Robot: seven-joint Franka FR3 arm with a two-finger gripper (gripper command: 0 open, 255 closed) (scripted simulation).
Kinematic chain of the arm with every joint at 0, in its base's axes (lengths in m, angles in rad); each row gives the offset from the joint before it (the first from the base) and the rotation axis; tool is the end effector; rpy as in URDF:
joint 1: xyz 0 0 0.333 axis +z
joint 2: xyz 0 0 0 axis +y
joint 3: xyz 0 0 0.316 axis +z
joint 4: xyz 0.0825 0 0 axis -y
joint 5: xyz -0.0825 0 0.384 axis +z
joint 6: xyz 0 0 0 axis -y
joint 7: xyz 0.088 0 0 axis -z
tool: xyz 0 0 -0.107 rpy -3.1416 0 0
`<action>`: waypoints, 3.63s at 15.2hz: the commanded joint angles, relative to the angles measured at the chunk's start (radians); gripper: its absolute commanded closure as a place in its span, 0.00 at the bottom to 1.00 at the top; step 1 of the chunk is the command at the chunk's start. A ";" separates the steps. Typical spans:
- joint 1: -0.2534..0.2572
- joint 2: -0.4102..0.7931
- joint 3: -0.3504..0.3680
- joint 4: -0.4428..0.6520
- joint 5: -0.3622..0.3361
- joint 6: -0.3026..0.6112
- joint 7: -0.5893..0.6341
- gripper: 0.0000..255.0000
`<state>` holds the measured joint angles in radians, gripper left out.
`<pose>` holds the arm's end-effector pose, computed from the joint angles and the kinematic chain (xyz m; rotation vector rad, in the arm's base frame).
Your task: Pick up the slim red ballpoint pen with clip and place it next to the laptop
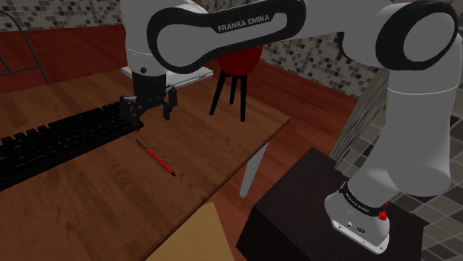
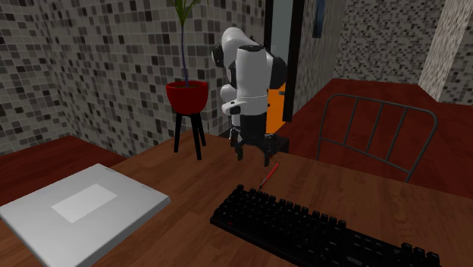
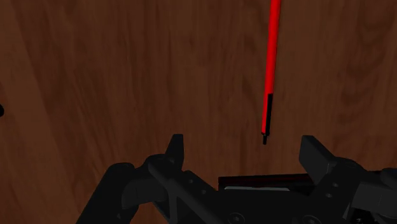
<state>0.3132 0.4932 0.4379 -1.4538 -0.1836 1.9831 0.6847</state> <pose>0.5526 0.4284 0.4290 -3.0620 -0.1206 -0.0666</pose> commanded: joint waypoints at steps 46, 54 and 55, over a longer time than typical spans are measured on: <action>0.108 0.169 -0.014 0.370 -0.049 -0.203 0.011 1.00; 0.033 0.174 -0.027 0.413 -0.034 -0.240 -0.086 1.00; 0.018 0.178 -0.030 0.420 -0.032 -0.244 -0.105 1.00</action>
<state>0.3445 0.6591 0.4127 -1.0521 -0.2164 1.7448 0.6017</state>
